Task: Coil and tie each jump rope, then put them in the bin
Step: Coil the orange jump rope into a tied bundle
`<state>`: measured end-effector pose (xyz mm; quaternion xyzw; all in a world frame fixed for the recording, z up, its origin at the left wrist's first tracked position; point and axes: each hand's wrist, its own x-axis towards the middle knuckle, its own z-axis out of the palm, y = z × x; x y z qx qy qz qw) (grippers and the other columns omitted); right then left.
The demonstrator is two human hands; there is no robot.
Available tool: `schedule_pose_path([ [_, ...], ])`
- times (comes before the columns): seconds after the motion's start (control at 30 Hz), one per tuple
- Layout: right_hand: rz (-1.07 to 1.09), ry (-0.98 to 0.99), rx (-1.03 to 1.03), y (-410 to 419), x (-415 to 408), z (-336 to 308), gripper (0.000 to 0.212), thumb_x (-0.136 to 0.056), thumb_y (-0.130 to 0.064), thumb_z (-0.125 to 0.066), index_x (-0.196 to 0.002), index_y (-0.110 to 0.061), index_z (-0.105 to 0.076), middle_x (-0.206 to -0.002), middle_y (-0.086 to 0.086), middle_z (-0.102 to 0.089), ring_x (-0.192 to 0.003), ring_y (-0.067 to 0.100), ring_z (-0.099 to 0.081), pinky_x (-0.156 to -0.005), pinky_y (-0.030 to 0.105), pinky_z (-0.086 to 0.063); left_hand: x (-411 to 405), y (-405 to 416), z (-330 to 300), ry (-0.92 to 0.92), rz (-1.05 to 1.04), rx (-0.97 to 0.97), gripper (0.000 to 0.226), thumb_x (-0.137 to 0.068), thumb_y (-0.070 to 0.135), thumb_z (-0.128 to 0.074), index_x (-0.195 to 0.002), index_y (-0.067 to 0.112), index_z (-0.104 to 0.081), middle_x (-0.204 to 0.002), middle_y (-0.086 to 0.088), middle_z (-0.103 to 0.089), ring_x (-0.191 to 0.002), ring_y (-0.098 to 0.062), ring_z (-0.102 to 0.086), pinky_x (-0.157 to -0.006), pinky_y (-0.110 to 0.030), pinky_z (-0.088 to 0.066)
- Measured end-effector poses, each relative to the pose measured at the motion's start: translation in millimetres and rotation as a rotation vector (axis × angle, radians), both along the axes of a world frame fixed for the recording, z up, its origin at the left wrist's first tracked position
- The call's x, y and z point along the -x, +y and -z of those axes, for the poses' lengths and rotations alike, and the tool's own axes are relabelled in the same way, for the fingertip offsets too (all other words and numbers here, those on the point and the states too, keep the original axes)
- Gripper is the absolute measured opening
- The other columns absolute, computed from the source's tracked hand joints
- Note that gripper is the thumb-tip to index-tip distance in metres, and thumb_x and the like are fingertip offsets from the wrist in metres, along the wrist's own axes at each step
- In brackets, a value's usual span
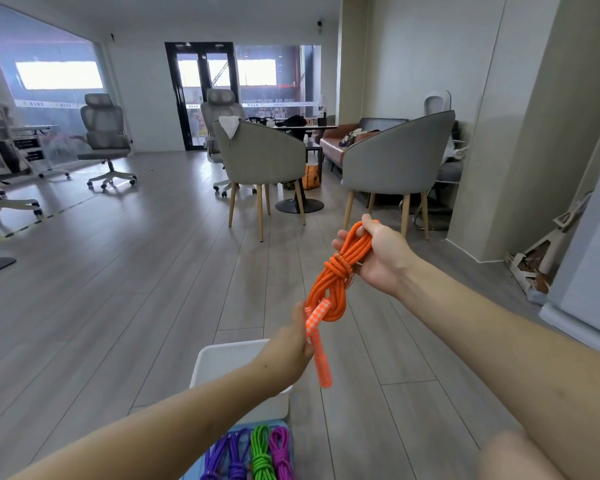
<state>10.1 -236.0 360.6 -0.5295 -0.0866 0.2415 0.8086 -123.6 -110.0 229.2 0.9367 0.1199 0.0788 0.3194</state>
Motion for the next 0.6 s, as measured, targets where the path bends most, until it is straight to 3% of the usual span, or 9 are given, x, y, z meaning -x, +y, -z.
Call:
schedule_pose_path([
  [0.07, 0.025, 0.058, -0.08, -0.4, -7.2, -1.9, 0.04, -0.11, -0.034, -0.042, -0.078, -0.012, -0.05, -0.127, 0.022, -0.063, -0.108, 0.034, -0.068, -0.095, 0.055, -0.05, 3.6, -1.3, 1.9, -0.011, -0.001, 0.019, 0.069, -0.101, 0.012, -0.047, -0.159, 0.023, -0.011, -0.098, -0.004, -0.06, -0.087, -0.022, -0.062, -0.078, -0.032, -0.049],
  [0.17, 0.052, 0.109, -0.156, 1.0, -13.3, -6.8, 0.037, -0.11, -0.032, -0.042, -0.081, -0.012, -0.051, -0.129, 0.021, -0.06, -0.107, 0.035, -0.067, -0.095, 0.058, -0.045, 7.2, -4.6, 6.4, -0.021, -0.004, 0.062, 0.07, -0.102, 0.01, -0.047, -0.16, 0.028, -0.012, -0.124, -0.01, -0.063, -0.111, -0.025, -0.064, -0.095, -0.037, -0.051],
  [0.37, 0.037, 0.082, -0.179, 2.0, -18.4, -14.1, 0.041, -0.11, -0.031, -0.043, -0.074, -0.013, -0.049, -0.125, 0.018, -0.061, -0.107, 0.034, -0.068, -0.094, 0.061, -0.045, 12.5, 1.5, 15.5, -0.033, -0.059, 0.001, 0.063, -0.102, 0.011, -0.046, -0.155, 0.033, -0.018, -0.108, -0.008, -0.066, -0.089, -0.02, -0.066, -0.081, -0.033, -0.056],
  [0.6, 0.022, -0.056, -0.111, 7.4, -13.3, -12.2, 0.043, -0.11, -0.029, -0.044, -0.07, -0.014, -0.048, -0.118, 0.014, -0.065, -0.111, 0.033, -0.07, -0.101, 0.065, -0.043, 22.4, 4.3, 50.1, -0.115, -0.029, 0.021, 0.068, -0.096, 0.009, -0.045, -0.155, 0.034, -0.021, -0.124, -0.008, -0.067, -0.106, -0.024, -0.067, -0.093, -0.043, -0.055],
])
